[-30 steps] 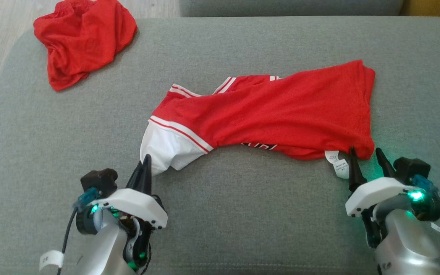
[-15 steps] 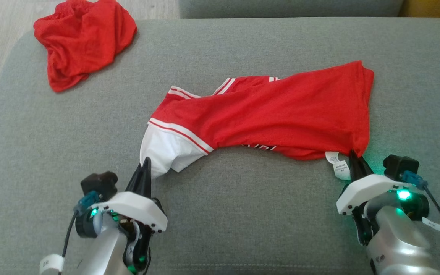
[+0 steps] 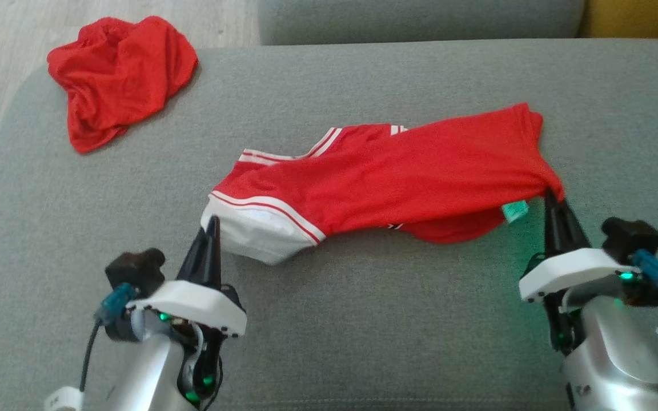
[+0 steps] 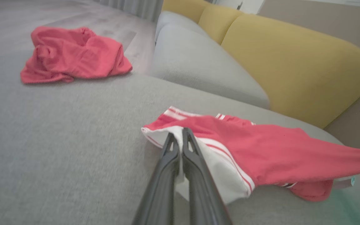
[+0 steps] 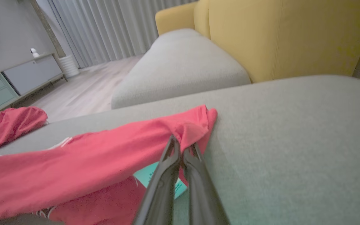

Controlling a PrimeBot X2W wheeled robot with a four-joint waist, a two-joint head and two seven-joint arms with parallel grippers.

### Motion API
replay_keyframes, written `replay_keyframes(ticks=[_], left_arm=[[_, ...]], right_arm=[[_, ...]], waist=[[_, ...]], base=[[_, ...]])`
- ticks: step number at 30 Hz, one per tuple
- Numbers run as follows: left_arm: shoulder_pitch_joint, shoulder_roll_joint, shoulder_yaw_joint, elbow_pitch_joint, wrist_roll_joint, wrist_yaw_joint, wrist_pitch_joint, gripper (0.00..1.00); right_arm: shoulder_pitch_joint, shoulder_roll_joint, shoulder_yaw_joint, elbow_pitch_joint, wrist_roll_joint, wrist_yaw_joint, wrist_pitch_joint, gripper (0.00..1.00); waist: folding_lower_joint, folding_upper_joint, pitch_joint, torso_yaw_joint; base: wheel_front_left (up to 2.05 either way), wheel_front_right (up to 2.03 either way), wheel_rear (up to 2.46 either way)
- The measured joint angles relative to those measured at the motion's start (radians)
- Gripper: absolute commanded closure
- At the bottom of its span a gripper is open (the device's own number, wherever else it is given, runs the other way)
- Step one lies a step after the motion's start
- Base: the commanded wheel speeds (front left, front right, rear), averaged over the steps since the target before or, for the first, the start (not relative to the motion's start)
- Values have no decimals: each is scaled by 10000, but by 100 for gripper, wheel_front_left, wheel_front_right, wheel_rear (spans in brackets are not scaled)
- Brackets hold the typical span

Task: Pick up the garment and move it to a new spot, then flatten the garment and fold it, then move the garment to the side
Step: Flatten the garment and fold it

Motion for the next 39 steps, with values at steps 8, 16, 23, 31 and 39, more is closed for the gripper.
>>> replay_keyframes(ticks=[8, 16, 23, 31, 39], left_arm=[[52, 46, 556, -2038, 305, -27, -2, 100], [3, 447, 1003, -4650, 566, -104, 4, 100], [-564, 1179, 1170, -7488, 888, -86, 899, 100], [-1894, 2013, 1285, -9559, 1127, -105, 2617, 100], [-3205, 2015, 846, -8172, 543, -598, 3586, 100]], right_arm=[[586, 2, -75, -3058, -295, 0, -2, 100], [1414, 4, 10, -6573, -571, 0, 639, 100], [1818, 4, -4, -10004, -798, 0, 1701, 100], [1774, -495, -125, -12677, -848, 0, 2901, 100], [1360, -648, 211, -11982, -337, 0, 3824, 100]], waist=[[-1, 0, -324, -202], [-1, 0, -754, -385], [-2, 0, -1138, -599], [-1, 0, -1198, -960], [0, 0, -550, -1116]], base=[[0, 0, 0], [0, 0, 0], [0, 0, 0], [0, 0, 0], [0, 0, 0]])
